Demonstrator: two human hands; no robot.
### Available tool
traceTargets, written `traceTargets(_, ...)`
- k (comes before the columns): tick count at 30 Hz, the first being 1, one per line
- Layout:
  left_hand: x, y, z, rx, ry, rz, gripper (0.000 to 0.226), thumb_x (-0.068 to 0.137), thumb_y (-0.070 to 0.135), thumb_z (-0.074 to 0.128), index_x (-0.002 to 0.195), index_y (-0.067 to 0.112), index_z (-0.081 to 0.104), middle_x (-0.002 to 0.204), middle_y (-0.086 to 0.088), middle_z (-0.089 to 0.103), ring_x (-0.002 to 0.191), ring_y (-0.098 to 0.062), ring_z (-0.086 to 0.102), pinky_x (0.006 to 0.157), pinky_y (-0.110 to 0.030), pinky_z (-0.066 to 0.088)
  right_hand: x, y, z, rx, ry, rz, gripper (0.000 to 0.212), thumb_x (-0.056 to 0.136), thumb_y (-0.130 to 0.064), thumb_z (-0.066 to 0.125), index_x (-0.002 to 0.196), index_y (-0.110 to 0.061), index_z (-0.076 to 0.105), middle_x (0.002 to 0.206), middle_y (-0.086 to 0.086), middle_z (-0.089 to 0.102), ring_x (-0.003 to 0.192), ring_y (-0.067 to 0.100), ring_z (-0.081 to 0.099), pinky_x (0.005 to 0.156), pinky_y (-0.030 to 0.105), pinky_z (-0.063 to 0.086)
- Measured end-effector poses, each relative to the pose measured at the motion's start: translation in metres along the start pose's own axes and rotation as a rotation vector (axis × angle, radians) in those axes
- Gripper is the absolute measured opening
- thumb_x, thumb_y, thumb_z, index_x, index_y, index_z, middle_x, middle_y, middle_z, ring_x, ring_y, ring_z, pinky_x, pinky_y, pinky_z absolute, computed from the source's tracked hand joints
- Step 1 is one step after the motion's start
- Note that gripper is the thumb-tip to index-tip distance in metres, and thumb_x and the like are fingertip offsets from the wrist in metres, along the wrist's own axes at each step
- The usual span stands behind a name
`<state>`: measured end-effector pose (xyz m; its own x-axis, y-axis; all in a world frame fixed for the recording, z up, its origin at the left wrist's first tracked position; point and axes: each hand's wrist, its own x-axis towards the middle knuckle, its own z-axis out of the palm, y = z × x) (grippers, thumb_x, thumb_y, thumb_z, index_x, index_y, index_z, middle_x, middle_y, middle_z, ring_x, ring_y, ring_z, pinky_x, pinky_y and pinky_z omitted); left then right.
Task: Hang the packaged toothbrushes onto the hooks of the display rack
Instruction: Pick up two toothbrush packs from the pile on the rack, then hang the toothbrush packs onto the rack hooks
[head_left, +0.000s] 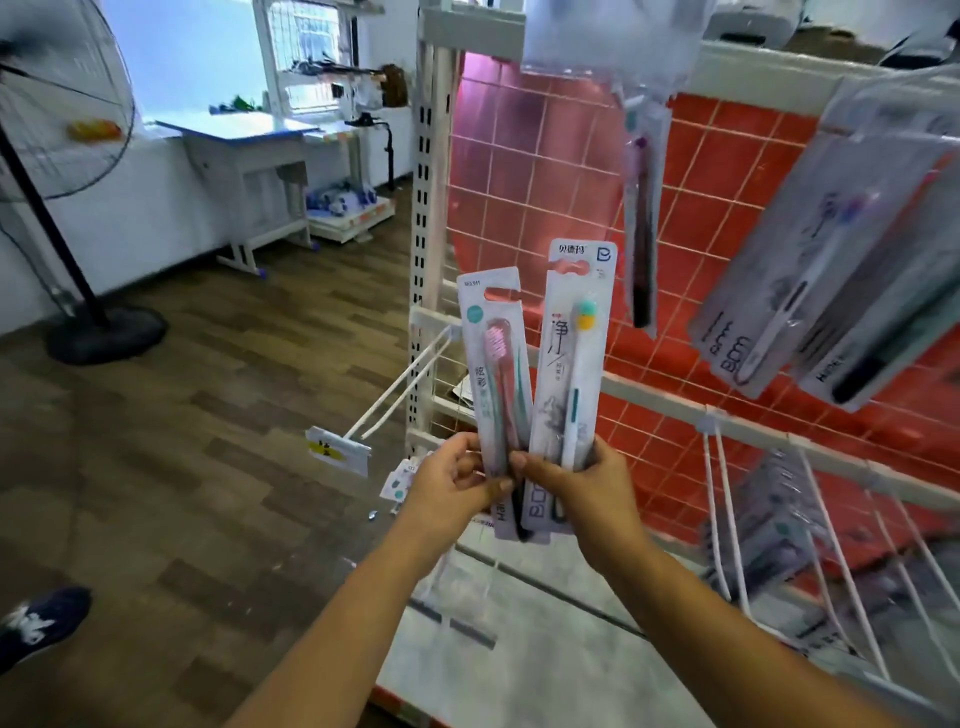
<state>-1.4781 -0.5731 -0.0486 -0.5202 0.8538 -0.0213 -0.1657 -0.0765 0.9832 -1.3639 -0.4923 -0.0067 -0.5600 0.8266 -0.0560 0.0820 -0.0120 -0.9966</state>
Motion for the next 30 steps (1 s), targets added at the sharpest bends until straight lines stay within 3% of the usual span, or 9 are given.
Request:
traceTargets(5, 0.005, 0.013, -0.005, -0.011, -0.039, 0.031, 0.033, 0.075, -0.009, 0.066, 0.1, 0.011, 0.058, 0.086, -0.002, 0.072, 0.085, -0.018, 0.069, 0.072, -0.03, 0.056, 0.001, -0.012, 0.001, 0.048, -0.014, -0.032, 0.029, 0.068, -0.002, 0.077, 0.086, -0.02, 0.063, 0.081, -0.003, 0.072, 0.075, 0.013, 0.07, 0.062, 0.026, 0.057)
traceTargets(9, 0.01, 0.021, -0.008, -0.024, -0.051, 0.019, 0.03, 0.077, -0.014, 0.06, 0.095, 0.011, 0.058, 0.075, 0.001, 0.073, 0.073, -0.015, 0.07, 0.059, -0.025, 0.056, 0.001, -0.019, -0.002, 0.048, -0.029, -0.095, 0.028, 0.069, 0.002, 0.075, 0.088, -0.015, 0.066, 0.085, 0.002, 0.073, 0.08, 0.018, 0.071, 0.069, 0.028, 0.058)
traceTargets(11, 0.013, 0.025, -0.009, -0.012, -0.049, 0.035, 0.031, 0.077, -0.017, 0.058, 0.093, 0.01, 0.059, 0.075, 0.0, 0.072, 0.073, -0.014, 0.069, 0.061, -0.025, 0.057, 0.002, -0.021, -0.005, 0.051, 0.004, -0.111, 0.025, 0.069, 0.003, 0.075, 0.086, -0.014, 0.065, 0.084, 0.004, 0.073, 0.078, 0.019, 0.071, 0.069, 0.029, 0.059)
traceTargets(14, 0.018, 0.032, -0.008, 0.049, -0.076, 0.078, 0.031, 0.078, -0.017, 0.058, 0.09, 0.011, 0.058, 0.072, 0.002, 0.072, 0.073, -0.011, 0.068, 0.067, -0.023, 0.055, 0.001, -0.026, -0.011, 0.071, 0.076, -0.107, 0.022, 0.069, 0.005, 0.074, 0.081, -0.01, 0.063, 0.073, 0.006, 0.069, 0.062, 0.014, 0.068, 0.058, 0.023, 0.056)
traceTargets(17, 0.022, 0.04, -0.005, 0.088, -0.105, 0.105, 0.03, 0.08, -0.018, 0.055, 0.087, 0.011, 0.057, 0.066, 0.007, 0.071, 0.067, -0.005, 0.067, 0.063, -0.018, 0.054, -0.001, -0.031, -0.019, 0.09, 0.108, -0.088, 0.022, 0.069, 0.003, 0.074, 0.084, -0.006, 0.061, 0.07, 0.009, 0.068, 0.06, 0.017, 0.067, 0.055, 0.023, 0.056)
traceTargets(20, 0.024, 0.049, -0.002, 0.099, -0.126, 0.136, 0.025, 0.081, -0.014, 0.056, 0.09, 0.009, 0.058, 0.069, 0.007, 0.072, 0.069, -0.004, 0.068, 0.064, -0.018, 0.054, -0.001, -0.035, -0.027, 0.097, 0.152, -0.054, 0.024, 0.07, 0.003, 0.073, 0.09, -0.004, 0.062, 0.074, 0.012, 0.069, 0.063, 0.021, 0.067, 0.058, 0.028, 0.058)
traceTargets(24, 0.024, 0.06, 0.003, 0.106, -0.143, 0.168, 0.028, 0.082, -0.01, 0.057, 0.094, 0.014, 0.061, 0.078, 0.005, 0.074, 0.079, -0.007, 0.069, 0.074, -0.025, 0.056, 0.001, -0.039, -0.034, 0.078, 0.209, -0.018, 0.023, 0.071, -0.003, 0.075, 0.084, -0.014, 0.06, 0.079, 0.011, 0.069, 0.07, 0.023, 0.068, 0.061, 0.03, 0.057)
traceTargets(30, 0.02, 0.074, 0.009, 0.101, -0.19, 0.219, 0.032, 0.083, -0.007, 0.056, 0.102, 0.018, 0.062, 0.091, 0.003, 0.074, 0.09, -0.012, 0.069, 0.074, -0.021, 0.054, 0.001, -0.041, -0.037, 0.119, 0.239, 0.035, 0.027, 0.073, -0.008, 0.073, 0.096, -0.01, 0.059, 0.081, 0.012, 0.07, 0.06, 0.015, 0.069, 0.05, 0.022, 0.053)
